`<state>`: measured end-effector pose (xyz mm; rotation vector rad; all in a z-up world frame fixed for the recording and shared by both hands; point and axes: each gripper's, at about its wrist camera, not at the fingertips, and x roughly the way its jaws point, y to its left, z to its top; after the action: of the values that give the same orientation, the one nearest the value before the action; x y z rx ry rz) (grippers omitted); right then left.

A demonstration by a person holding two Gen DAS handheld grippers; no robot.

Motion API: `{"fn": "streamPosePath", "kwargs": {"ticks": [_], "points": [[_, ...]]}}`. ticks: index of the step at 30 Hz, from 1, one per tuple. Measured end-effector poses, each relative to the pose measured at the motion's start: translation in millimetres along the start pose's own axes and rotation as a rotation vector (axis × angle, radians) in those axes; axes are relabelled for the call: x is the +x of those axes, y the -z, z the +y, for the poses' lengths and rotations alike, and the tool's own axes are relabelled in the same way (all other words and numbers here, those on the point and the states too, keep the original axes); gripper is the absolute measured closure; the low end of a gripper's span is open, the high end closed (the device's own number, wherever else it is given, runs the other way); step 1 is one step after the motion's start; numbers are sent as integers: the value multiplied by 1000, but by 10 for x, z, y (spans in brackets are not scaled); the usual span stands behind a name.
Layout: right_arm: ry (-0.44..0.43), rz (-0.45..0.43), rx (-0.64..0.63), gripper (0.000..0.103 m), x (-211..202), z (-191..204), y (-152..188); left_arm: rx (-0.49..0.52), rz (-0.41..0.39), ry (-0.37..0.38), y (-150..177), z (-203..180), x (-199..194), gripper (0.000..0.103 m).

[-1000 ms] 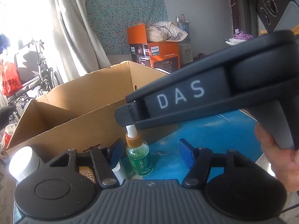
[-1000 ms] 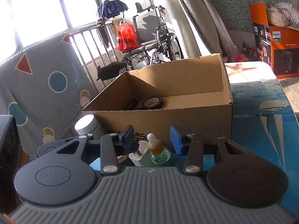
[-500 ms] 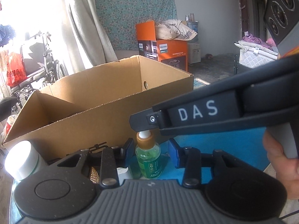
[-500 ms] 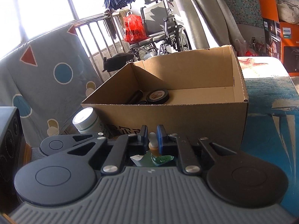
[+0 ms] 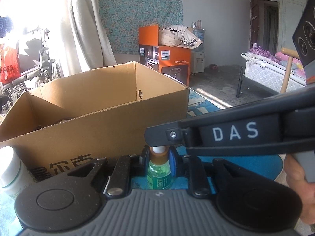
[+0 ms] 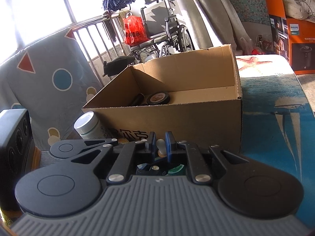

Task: Organize rigid objects
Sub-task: 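Lower the right tool onto the green dropper bottle and close, then carry the green dropper bottle into the box and open the right tool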

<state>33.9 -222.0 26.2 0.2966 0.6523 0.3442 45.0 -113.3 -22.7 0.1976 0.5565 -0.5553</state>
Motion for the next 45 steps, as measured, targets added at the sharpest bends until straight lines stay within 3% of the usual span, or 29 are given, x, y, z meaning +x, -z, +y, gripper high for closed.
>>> {"fn": "streamPosePath", "kwargs": {"ticks": [5,10,14,17,21,27,38,45], "points": [[15,1,23,91,-118,-86,79,37,-4,20,16,-66,7,81],[10,4,31,89,-149,-129,72,69,-6,-1,45,-48,8,68],[5,6,40,73,-185,-166,51,106,-22,-32,93,-72,-5,61],[7,28,27,70,-173,-157,47,131,-31,-47,115,-112,-7,60],[-1,30,10,70,-172,-133,40,156,-20,-50,111,-158,5,59],[-15,39,3,70,-124,-136,22,113,23,-1,85,-90,51,58],[-30,85,-23,70,38,-145,53,76,95,-5,114,-49,244,60],[-20,101,-23,81,92,-189,70,53,96,7,111,-14,354,69]]}}
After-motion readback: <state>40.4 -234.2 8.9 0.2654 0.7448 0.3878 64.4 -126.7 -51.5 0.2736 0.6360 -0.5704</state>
